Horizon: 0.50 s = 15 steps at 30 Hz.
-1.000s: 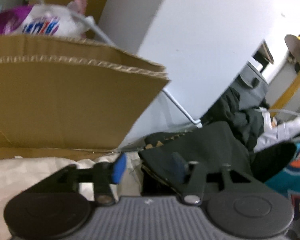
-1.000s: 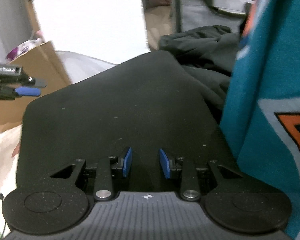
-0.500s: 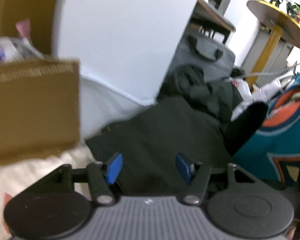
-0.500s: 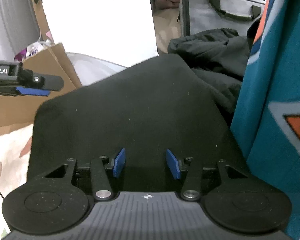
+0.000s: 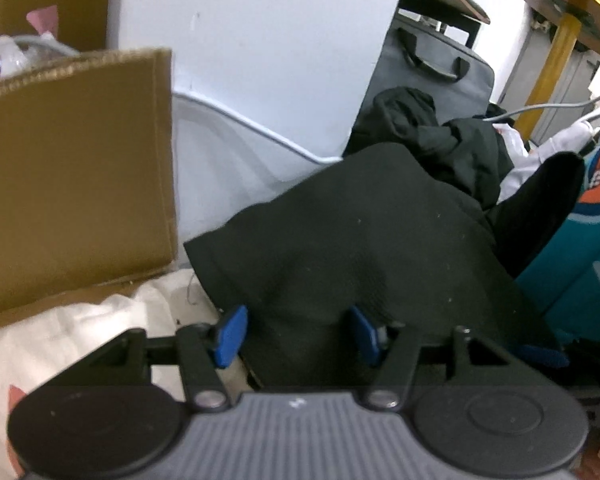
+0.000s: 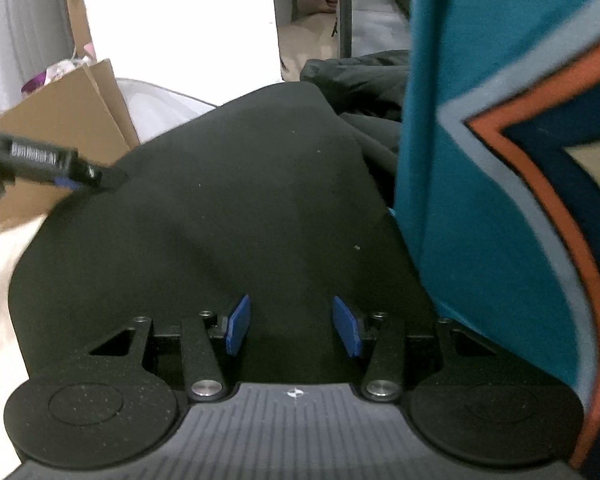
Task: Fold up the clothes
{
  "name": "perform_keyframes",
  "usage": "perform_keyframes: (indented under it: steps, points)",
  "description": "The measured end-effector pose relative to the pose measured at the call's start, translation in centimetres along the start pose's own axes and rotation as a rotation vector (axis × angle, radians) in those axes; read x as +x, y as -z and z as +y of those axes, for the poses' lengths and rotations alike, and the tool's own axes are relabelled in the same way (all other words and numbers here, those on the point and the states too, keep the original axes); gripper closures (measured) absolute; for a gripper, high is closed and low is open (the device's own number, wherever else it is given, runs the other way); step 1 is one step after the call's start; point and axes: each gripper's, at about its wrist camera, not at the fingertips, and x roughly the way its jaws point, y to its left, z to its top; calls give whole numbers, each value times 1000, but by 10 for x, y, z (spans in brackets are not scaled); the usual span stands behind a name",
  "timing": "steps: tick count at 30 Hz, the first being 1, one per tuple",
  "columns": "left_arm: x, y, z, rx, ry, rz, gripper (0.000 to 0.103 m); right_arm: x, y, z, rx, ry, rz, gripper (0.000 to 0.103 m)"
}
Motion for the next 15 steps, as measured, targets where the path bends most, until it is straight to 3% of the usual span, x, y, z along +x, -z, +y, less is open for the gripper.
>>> perform_keyframes:
  steps: [6, 10, 15]
  points:
    - [-33, -7, -13, 46, 10, -40, 58, -21, 22, -7, -1, 76, 29, 50]
    - [-46, -3, -25, 65, 53, -39, 77, -38, 32, 0, -12, 108, 24, 50]
    - [-35, 12, -42, 131, 64, 8, 78, -49, 32, 4, 8, 103, -8, 50]
